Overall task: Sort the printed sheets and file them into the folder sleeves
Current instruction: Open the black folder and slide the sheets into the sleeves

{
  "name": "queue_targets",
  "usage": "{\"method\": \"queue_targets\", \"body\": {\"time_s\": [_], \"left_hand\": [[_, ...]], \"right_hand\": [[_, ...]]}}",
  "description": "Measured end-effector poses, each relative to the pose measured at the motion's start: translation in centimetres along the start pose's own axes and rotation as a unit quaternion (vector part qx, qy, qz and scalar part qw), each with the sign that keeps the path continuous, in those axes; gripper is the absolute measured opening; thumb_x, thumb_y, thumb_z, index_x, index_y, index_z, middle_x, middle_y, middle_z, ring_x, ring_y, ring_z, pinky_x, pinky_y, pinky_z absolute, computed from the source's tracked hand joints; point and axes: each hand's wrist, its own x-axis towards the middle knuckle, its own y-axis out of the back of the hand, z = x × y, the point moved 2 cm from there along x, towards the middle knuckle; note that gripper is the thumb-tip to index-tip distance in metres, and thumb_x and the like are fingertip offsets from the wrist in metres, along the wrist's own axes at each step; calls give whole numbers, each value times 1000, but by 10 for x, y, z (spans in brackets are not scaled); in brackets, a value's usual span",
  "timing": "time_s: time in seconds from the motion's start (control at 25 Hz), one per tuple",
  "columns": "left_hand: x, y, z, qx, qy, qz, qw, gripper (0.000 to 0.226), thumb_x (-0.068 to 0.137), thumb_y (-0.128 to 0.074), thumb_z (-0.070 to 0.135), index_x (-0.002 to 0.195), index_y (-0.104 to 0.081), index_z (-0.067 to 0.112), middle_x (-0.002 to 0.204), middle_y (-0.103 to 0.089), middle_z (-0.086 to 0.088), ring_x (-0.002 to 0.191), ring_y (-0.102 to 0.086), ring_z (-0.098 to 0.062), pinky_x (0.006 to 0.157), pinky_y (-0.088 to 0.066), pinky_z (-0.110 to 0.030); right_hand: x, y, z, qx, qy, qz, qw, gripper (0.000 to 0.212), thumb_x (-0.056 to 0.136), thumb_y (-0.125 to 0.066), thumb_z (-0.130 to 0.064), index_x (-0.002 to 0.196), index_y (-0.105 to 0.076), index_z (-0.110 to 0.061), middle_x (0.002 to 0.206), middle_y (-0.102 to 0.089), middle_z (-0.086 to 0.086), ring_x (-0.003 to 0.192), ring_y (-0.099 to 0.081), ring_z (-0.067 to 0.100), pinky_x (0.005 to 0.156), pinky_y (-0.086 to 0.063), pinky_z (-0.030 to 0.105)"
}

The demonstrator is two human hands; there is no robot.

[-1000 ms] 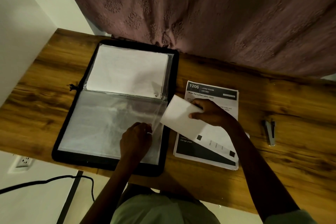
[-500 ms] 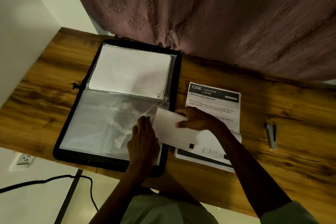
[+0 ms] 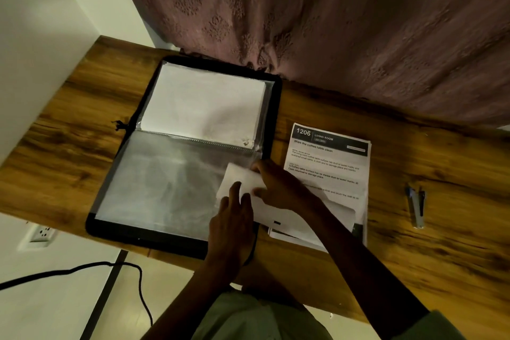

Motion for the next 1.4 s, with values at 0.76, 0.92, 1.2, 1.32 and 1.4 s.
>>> {"method": "queue_targets", "body": {"time_s": [0.76, 0.92, 1.2, 1.32, 1.4], "left_hand": [[-6, -35, -27, 86, -60, 103, 989, 48, 68, -83, 46, 107, -72, 20, 134, -52, -20, 108, -50, -37, 65, -55, -46], [-3, -37, -25, 108, -42, 123, 986, 37, 73, -78, 51, 98, -75, 25, 138, -53, -19, 120, -41, -37, 79, -52, -49], [-1, -44, -28, 116, -30, 104, 987, 41, 78, -74, 52, 104, -71, 21, 134, -57, -13, 116, -55, -34, 82, -52, -48], [-1, -41, -30, 118, -30, 98, 988, 41, 79, -73, 48, 105, -71, 16, 119, -63, -10, 98, -63, -29, 76, -54, -44], [-3, -38, -31, 113, -41, 101, 988, 36, 77, -76, 43, 100, -72, 15, 108, -65, -9, 86, -65, -26, 72, -54, -43]], "right_hand": [[-43, 2, 22, -290, 131, 247, 915, 47, 74, -73, -14, 120, -62, -13, 121, -65, 8, 110, -60, 29, 97, -44, 47], [-13, 15, 24, -305, 85, 250, 915, 32, 81, -69, -14, 113, -65, -14, 97, -72, 7, 84, -70, 29, 85, -51, 44], [27, 30, 20, -247, 44, 254, 934, 27, 100, -46, -38, 105, -54, -13, 78, -63, 6, 65, -62, 21, 63, -54, 36], [39, 18, 24, -266, 48, 227, 936, 19, 97, -51, -30, 103, -55, -12, 91, -65, 9, 79, -63, 28, 71, -52, 41], [43, 12, 23, -250, 35, 211, 944, 22, 96, -53, -32, 107, -55, -13, 97, -66, 8, 86, -63, 27, 74, -52, 41]]}}
